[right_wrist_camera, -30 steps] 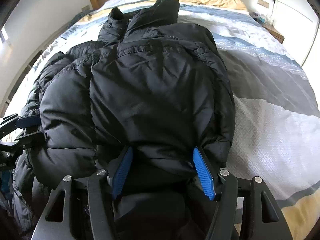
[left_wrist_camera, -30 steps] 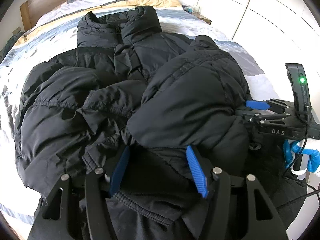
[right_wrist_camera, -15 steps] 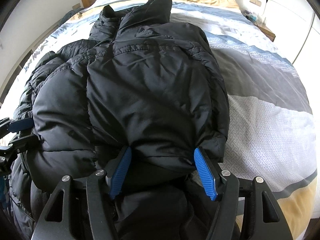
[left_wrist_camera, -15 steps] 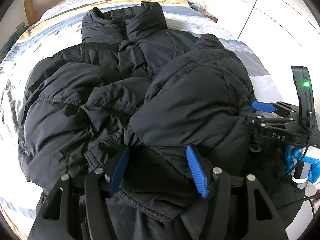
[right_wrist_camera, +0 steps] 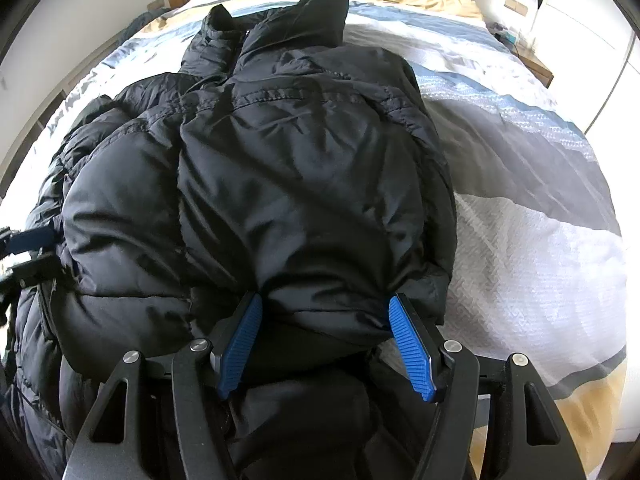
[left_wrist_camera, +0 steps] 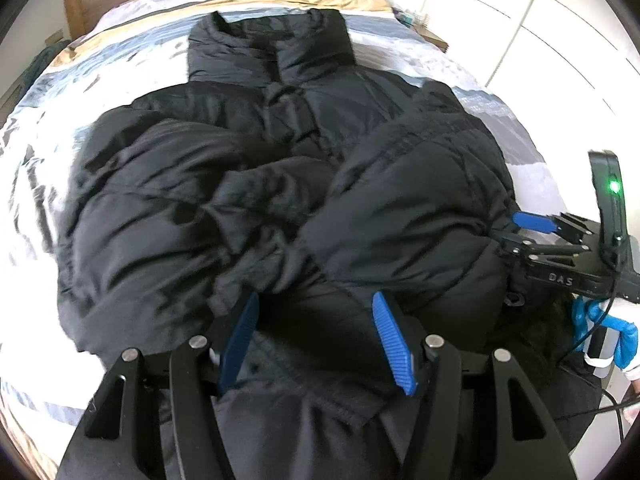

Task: Fold large clothes
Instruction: 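Close both grippers on the coat hem side by side, then lift the hem with both grippers toward the collar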

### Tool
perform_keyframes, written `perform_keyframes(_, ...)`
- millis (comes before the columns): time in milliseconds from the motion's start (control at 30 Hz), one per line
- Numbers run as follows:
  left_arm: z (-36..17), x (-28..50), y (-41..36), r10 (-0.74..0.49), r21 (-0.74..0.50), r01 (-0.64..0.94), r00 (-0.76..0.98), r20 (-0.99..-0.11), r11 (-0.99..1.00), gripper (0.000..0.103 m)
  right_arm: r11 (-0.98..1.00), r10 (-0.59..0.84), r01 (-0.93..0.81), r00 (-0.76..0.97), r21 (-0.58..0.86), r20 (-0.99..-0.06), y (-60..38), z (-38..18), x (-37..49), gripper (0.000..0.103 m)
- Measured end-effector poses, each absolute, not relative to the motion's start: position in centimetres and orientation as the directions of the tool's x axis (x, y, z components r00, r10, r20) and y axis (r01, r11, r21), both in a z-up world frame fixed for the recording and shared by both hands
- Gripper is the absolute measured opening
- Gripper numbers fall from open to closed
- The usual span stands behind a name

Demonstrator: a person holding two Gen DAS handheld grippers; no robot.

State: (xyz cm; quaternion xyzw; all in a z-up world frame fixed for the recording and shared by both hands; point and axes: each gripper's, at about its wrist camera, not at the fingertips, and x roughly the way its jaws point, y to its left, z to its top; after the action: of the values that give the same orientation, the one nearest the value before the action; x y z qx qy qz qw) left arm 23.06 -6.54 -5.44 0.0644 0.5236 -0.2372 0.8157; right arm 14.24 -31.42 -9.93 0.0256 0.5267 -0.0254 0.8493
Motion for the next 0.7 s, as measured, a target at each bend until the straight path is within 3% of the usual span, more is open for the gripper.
perform_keyframes(300,-2.0,28.7,1.6,-0.23,-0.101,0.298,0.437,-0.87,0.949,0.058,0.994,-0.004,0.092,0.558,0.057,-0.83,-33.5,-3.6,14.7,0.076)
perform_keyframes(500,-0.4,38.9,5.1,-0.234,-0.125,0.243,0.497,-0.835,0.962,0.058,0.998,0.022,0.033,0.638,0.056,-0.769,-34.3,-0.7,23.1,0.079)
perform_keyframes(700,-2.3,50.2,4.4,-0.206,-0.108,0.221,0.488,-0.848,0.969,0.058,0.995,0.079,-0.002,0.672,0.104,-0.737,-35.3,-1.7,34.2,0.079)
